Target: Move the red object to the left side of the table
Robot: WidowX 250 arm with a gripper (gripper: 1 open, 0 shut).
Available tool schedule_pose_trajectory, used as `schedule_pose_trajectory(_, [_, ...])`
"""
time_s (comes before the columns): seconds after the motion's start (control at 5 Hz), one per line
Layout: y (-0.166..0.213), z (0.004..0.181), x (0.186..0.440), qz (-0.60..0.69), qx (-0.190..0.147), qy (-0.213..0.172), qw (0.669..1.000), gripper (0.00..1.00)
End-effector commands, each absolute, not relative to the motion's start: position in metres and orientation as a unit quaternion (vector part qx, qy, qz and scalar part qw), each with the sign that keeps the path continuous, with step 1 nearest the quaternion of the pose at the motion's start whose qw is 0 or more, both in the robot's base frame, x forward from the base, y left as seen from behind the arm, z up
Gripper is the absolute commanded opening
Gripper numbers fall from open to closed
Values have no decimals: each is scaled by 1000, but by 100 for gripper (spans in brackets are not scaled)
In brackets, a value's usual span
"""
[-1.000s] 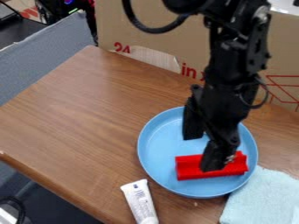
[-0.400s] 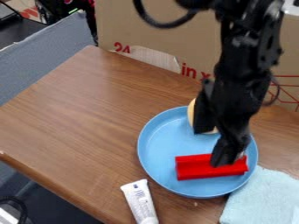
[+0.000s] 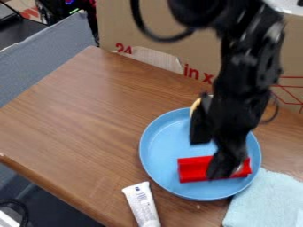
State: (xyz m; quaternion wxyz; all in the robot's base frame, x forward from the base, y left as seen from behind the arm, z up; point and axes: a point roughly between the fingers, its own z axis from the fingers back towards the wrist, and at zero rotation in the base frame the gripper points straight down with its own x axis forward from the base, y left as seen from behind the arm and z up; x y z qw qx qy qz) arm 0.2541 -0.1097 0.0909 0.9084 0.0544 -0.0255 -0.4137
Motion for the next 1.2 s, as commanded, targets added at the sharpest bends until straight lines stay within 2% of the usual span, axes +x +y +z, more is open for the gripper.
schedule_pose_trajectory(0.0, [-114,118,259,-418,72,-62,904,100])
schedule_pose_trajectory(0.4, [-112,105,250,-411,72,-71,906,100])
schedule_pose_trajectory(0.6, [-112,85,243,-414,73,-81,904,100])
schedule_pose_trajectory(0.8, [-120,100,263,-410,72,-87,905,100])
schedule_pose_trajectory(1.0, [-112,106,275,-406,78,-88,906,100])
